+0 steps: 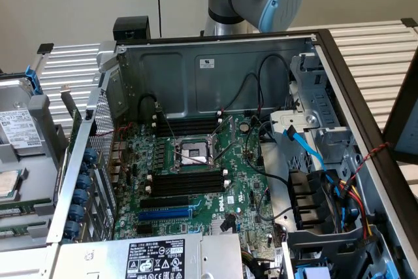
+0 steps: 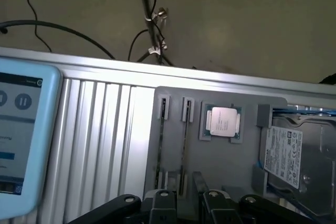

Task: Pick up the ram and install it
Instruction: 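Pick up the ram and move it above insertion slot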

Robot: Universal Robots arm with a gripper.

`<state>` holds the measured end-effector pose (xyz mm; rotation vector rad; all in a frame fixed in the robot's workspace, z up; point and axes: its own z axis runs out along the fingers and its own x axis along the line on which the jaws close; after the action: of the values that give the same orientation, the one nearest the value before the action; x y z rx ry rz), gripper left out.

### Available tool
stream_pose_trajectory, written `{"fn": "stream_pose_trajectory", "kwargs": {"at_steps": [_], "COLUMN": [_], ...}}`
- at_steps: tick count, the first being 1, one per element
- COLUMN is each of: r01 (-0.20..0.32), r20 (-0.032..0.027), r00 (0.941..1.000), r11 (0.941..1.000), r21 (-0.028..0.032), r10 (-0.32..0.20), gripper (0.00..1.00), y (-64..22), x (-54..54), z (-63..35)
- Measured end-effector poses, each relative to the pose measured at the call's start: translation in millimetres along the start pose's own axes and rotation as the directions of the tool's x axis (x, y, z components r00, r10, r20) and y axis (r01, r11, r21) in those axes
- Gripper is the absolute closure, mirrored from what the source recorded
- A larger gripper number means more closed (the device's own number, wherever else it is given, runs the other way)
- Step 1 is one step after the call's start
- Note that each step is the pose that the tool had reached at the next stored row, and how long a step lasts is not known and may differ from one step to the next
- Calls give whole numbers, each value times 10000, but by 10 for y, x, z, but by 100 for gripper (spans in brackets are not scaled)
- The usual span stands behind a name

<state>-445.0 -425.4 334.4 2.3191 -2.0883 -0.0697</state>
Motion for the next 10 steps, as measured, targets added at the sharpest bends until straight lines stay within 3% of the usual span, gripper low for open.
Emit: {"fn": "stream_pose_trajectory", "kwargs": {"at_steps": [5, 10], "r01": [159, 328], "r20": [-10, -41], "r00": [9999, 9995], "r11": [9999, 9993], "r21": [19, 198], "r10": [-159, -327], "gripper": [73, 73], "y": [-45, -48], "x": [15, 25], "z": [77, 114]}}
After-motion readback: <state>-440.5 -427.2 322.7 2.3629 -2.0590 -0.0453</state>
